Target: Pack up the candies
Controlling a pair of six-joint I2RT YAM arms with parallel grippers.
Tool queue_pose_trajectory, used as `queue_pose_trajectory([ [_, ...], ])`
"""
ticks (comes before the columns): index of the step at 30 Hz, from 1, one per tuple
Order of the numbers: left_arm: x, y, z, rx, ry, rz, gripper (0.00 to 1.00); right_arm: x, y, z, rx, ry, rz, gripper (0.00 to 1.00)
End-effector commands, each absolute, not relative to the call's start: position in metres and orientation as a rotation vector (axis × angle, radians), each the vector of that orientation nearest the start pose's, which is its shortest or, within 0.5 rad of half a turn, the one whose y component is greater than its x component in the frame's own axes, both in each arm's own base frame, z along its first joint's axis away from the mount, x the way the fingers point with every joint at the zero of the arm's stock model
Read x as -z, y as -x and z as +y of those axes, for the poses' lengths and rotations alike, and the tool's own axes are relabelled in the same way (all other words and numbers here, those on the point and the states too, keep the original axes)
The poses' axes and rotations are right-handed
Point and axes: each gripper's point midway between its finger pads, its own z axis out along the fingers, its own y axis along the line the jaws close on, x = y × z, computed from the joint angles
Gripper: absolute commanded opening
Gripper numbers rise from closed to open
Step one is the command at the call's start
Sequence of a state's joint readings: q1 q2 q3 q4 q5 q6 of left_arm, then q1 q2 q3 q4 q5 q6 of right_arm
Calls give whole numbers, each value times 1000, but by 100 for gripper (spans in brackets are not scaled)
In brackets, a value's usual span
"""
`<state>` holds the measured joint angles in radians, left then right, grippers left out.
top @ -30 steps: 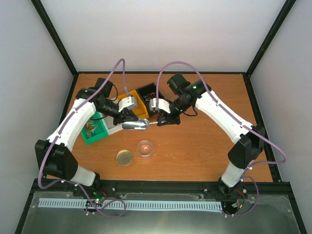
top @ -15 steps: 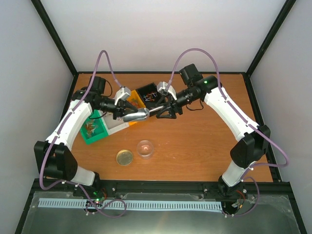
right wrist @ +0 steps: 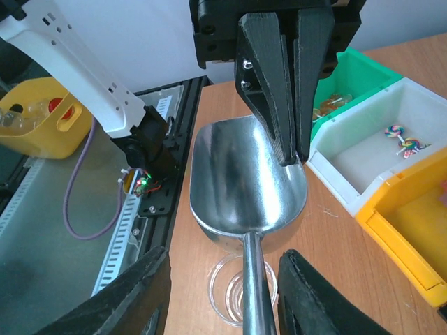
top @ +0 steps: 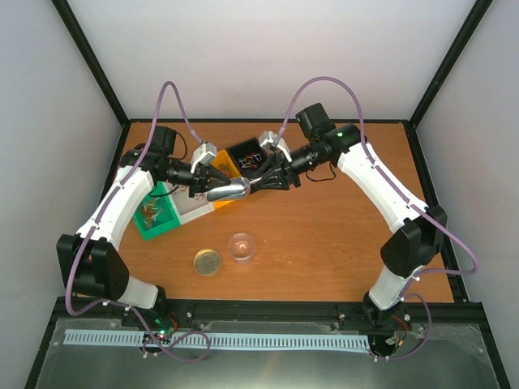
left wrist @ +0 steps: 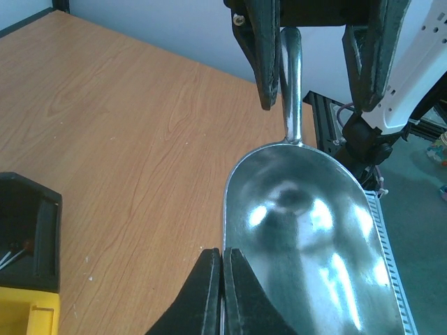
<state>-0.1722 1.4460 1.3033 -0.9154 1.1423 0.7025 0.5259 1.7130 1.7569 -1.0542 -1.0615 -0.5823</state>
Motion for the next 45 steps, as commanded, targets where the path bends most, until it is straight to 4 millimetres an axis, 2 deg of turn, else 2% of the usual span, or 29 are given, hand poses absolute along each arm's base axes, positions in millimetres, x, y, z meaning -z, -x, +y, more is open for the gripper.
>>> queue_pose_trajectory([
  [1, -291, -272, -211, 1199, -1235, 1690, 1, -313, -253, 330, -1271, 1553, 1697, 41],
  [5, -291, -272, -212, 1205, -1234, 1690, 1, -309, -252, 331, -1253, 1573, 1704, 37],
  [12, -288, -272, -214, 1213, -1239, 1696, 1, -309, -252, 331, -1252, 1577, 1704, 23],
  [16, -286, -272, -215, 1216, -1242, 1706, 1, -309, -254, 333, -1264, 1562, 1719, 7],
  [18, -285, -274, -215, 1224, -1231, 1719, 2, -310, -254, 334, -1285, 1553, 1729, 3],
  [22, -281, -279, -215, 1237, -1196, 1772, 19, -310, -256, 337, -1321, 1523, 1765, 3],
  [25, -278, -280, -215, 1245, -1182, 1799, 29, -309, -261, 337, -1305, 1487, 1812, 3],
  [27, -278, -281, -214, 1242, -1170, 1814, 40, -309, -265, 337, -1288, 1465, 1839, 3],
  [30, -282, -288, -212, 1238, -1142, 1836, 62, -312, -267, 337, -1283, 1439, 1860, 3],
  [33, -286, -296, -208, 1230, -1102, 1863, 76, -313, -268, 335, -1263, 1424, 1876, 3],
  [35, -289, -303, -204, 1223, -1069, 1877, 90, -315, -266, 334, -1254, 1415, 1874, 3],
  [38, -292, -312, -198, 1191, -1036, 1893, 99, -316, -264, 331, -1237, 1399, 1871, 3],
  [45, -305, -330, -187, 1103, -961, 1910, 100, -325, -261, 327, -1205, 1398, 1845, 3],
])
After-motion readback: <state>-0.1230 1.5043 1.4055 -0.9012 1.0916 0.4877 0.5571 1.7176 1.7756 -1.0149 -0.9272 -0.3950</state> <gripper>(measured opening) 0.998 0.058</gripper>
